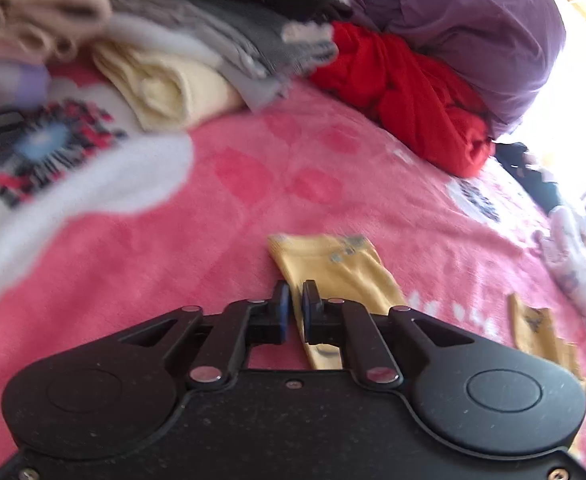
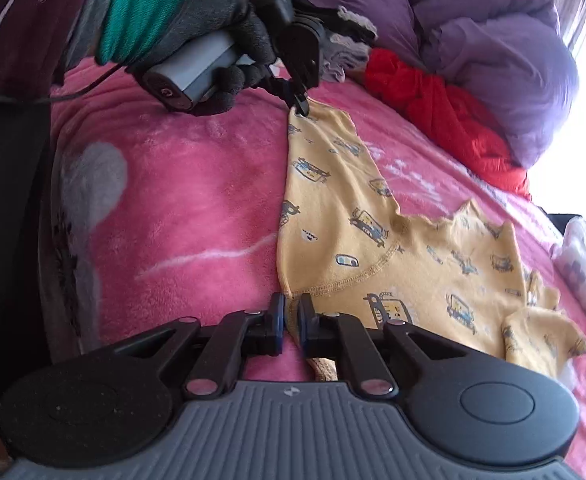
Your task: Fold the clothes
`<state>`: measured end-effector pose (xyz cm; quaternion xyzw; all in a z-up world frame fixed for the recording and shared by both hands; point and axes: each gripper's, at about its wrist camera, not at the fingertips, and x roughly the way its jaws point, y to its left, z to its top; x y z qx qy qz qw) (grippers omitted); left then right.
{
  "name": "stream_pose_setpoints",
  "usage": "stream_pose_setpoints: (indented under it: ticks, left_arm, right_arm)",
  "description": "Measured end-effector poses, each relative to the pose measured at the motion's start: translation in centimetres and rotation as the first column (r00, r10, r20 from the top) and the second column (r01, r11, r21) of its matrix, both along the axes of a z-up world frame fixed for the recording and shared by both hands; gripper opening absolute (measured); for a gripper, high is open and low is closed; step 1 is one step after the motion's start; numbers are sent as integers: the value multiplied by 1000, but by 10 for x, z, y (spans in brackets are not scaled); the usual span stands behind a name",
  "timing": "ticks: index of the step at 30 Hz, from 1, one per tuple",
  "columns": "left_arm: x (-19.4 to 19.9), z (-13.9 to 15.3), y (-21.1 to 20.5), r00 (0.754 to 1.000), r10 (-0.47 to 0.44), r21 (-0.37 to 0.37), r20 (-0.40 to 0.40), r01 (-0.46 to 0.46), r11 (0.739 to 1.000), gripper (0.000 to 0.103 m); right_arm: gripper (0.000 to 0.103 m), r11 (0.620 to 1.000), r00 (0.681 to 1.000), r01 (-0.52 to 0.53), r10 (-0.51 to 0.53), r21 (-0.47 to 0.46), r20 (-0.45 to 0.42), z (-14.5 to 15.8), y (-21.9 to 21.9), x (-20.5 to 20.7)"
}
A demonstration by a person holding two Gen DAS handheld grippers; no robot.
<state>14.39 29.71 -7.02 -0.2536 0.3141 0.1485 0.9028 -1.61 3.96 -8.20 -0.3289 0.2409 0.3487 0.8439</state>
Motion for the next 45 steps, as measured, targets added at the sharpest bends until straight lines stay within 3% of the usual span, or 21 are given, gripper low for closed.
stream_pose_setpoints:
  ticks: [3, 5, 6, 7, 10, 11, 13, 16, 18, 21, 25, 29, 31, 33, 34, 36, 39, 45]
  left_arm:
    - [-5, 12, -10, 999, 29, 128, 26, -32, 991, 9]
    - [-8, 17, -15, 998, 0, 115, 64, -7, 993, 9]
    - [-7, 18, -18, 996, -35, 97, 76, 27, 995, 9]
    - [-6, 20, -25, 994, -79, 92, 79, 72, 993, 9]
    - [-2, 24, -48, 974, -211, 89, 82, 204, 975, 9]
    - [0, 25, -60, 964, -255, 103, 80, 246, 964, 14]
    - [4, 26, -79, 948, -311, 122, 73, 301, 946, 21]
    - [10, 24, -100, 938, -342, 100, 56, 335, 937, 21]
    - [14, 25, -113, 936, -348, 89, 52, 343, 935, 21]
    - [14, 30, -142, 914, -399, 86, 79, 392, 916, 21]
    - [13, 35, -188, 872, -481, 60, 88, 478, 876, 21]
    - [17, 40, -227, 857, -515, 35, 40, 513, 857, 28]
    - [20, 47, -233, 865, -499, 16, 50, 499, 867, 32]
    - [21, 47, -234, 882, -461, -1, 99, 464, 886, 60]
    - [22, 45, -234, 893, -435, -8, 118, 439, 899, 62]
    - [33, 32, -235, 906, -410, -46, 106, 416, 908, 62]
    - [46, 17, -236, 906, -417, -58, 73, 421, 905, 62]
    - [46, 26, -239, 873, -471, -7, 126, 476, 879, 62]
  right_arm:
    - [21, 999, 999, -28, 26, 42, 39, 4, -6, -13]
    - [54, 998, 999, -22, 19, 58, 47, 4, -5, -12]
    - [57, 998, 999, -11, 9, 61, 41, 1, -3, -9]
    - [57, 998, 999, -1, -2, 64, 34, -1, -1, -5]
    - [54, 987, 989, 57, -35, 153, -142, 1, -13, 17]
    - [52, 982, 983, 74, -42, 176, -176, 4, -18, 21]
    - [51, 976, 983, 96, -62, 196, -172, 15, -27, 22]
    - [51, 962, 979, 126, -81, 242, -185, 31, -51, 21]
    - [51, 949, 972, 180, -131, 257, -196, 37, -76, 25]
    - [51, 923, 952, 281, -232, 263, -200, 38, -116, 36]
    - [51, 817, 880, 467, -392, 337, -268, 41, -176, 67]
    - [51, 639, 792, 609, -452, 470, -411, 43, -234, 100]
    - [52, 551, 743, 668, -467, 500, -479, 33, -257, 119]
    - [52, 459, 688, 725, -465, 513, -557, 21, -276, 142]
    - [52, 431, 677, 736, -461, 523, -573, 17, -281, 153]
    - [52, 390, 671, 741, -455, 547, -585, 11, -288, 175]
    - [52, 365, 682, 731, -429, 577, -593, 5, -294, 207]
    - [52, 282, 661, 750, -341, 598, -668, -9, -306, 260]
